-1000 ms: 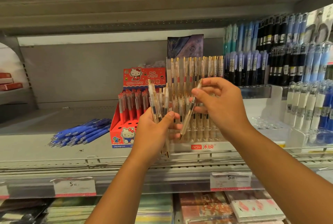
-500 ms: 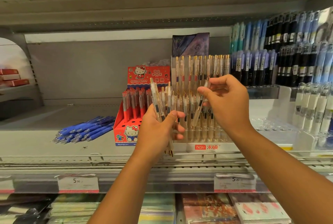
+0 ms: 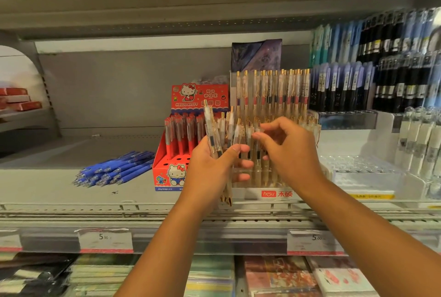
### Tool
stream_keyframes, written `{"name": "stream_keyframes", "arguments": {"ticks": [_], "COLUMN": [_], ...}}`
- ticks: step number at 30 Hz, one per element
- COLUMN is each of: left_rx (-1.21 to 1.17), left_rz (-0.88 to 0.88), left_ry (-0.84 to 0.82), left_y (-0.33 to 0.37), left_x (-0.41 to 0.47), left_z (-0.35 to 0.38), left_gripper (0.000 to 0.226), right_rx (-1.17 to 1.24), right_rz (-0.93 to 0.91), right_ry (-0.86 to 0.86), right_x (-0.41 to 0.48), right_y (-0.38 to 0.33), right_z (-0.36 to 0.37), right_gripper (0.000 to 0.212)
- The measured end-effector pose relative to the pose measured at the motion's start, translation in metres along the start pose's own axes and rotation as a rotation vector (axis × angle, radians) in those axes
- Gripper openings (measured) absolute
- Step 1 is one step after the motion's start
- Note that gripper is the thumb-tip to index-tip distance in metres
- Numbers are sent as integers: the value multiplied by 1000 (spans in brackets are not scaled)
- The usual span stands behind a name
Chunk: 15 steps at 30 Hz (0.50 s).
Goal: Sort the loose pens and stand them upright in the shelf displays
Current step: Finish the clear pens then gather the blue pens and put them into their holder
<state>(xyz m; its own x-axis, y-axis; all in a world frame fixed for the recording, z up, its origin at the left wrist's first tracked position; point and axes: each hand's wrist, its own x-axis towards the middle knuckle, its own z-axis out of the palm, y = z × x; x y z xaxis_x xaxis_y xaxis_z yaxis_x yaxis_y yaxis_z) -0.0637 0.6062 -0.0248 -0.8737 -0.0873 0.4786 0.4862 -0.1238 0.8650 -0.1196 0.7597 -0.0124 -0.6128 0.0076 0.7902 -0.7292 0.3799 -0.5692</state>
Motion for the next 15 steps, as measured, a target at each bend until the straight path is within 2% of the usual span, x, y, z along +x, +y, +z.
{"name": "stream_keyframes", "arguments": {"ticks": [8, 15], "left_rx": [-7, 9], "left_rz": [-8, 4], "left_ry": [-18, -37], "left_y": [1, 0], "left_x": [0, -1], "left_z": [0, -1], "left_gripper": [25, 28], "right_rx": [-161, -61], "right_rz": [-56, -37], "right_ry": [28, 32], "right_x": [-7, -14], "right_y": [-7, -29], "right_z": [-7, -6], "right_gripper": [19, 17]}}
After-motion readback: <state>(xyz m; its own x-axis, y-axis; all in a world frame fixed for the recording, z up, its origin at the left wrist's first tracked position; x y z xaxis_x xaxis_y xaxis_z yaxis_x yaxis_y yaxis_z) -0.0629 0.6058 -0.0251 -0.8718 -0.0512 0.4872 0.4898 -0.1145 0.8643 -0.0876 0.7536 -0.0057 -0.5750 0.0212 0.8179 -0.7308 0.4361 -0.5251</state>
